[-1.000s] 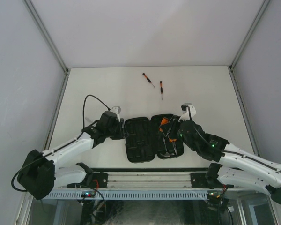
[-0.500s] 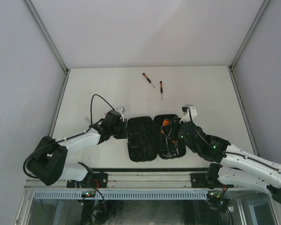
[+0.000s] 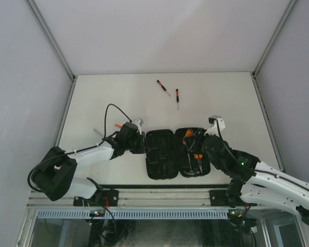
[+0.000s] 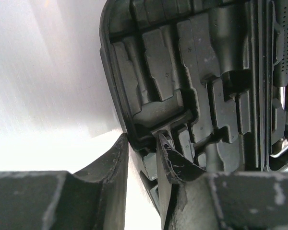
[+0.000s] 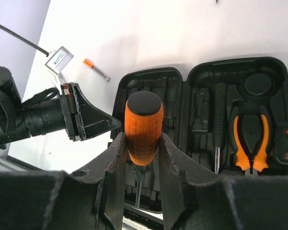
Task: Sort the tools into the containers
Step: Move the storage box to the center of the board, then place the screwdriver in the storage box, then adjust the storage box at the center of the board.
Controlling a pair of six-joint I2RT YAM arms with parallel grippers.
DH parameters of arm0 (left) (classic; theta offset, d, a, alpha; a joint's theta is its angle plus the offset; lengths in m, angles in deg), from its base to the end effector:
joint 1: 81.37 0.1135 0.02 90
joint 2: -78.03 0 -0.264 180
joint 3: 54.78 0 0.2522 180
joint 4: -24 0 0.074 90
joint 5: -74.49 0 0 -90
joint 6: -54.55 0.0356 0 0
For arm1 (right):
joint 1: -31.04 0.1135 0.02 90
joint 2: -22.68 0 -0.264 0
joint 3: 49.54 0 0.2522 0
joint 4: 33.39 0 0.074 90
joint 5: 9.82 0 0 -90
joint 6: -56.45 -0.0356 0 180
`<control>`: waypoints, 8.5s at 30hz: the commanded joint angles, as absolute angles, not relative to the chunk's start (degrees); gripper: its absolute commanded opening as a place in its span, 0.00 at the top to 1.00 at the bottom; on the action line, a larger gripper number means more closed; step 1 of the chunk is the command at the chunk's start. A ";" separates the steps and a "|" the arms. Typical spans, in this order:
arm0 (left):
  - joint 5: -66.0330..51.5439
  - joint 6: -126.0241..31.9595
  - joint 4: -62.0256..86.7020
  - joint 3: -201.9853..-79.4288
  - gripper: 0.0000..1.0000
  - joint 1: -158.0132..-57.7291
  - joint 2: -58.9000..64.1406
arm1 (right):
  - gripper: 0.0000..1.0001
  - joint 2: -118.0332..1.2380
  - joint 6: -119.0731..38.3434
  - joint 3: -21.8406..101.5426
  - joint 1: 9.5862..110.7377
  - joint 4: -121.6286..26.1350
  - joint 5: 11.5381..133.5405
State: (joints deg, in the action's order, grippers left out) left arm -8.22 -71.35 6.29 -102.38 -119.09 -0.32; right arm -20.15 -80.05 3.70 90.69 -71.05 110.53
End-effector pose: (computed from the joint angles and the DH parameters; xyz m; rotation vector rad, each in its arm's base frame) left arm 0.1997 -0.1601 0.1613 0.1018 2.5423 -0.7077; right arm 0.1002 0.1355 0.2906 0.1001 2.0347 0.6523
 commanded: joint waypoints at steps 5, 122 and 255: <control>-10.64 -69.67 2.27 -105.72 0.63 -119.65 6.97 | 1.00 -16.64 -85.03 4.54 90.50 -75.66 116.48; -29.31 -63.93 -20.97 -111.69 0.19 -116.33 34.26 | 0.76 -82.73 -63.09 39.02 72.74 -81.24 85.63; -19.19 -82.88 12.86 -95.25 0.44 -122.92 11.58 | 0.69 -47.21 -73.19 14.02 82.01 -76.43 95.22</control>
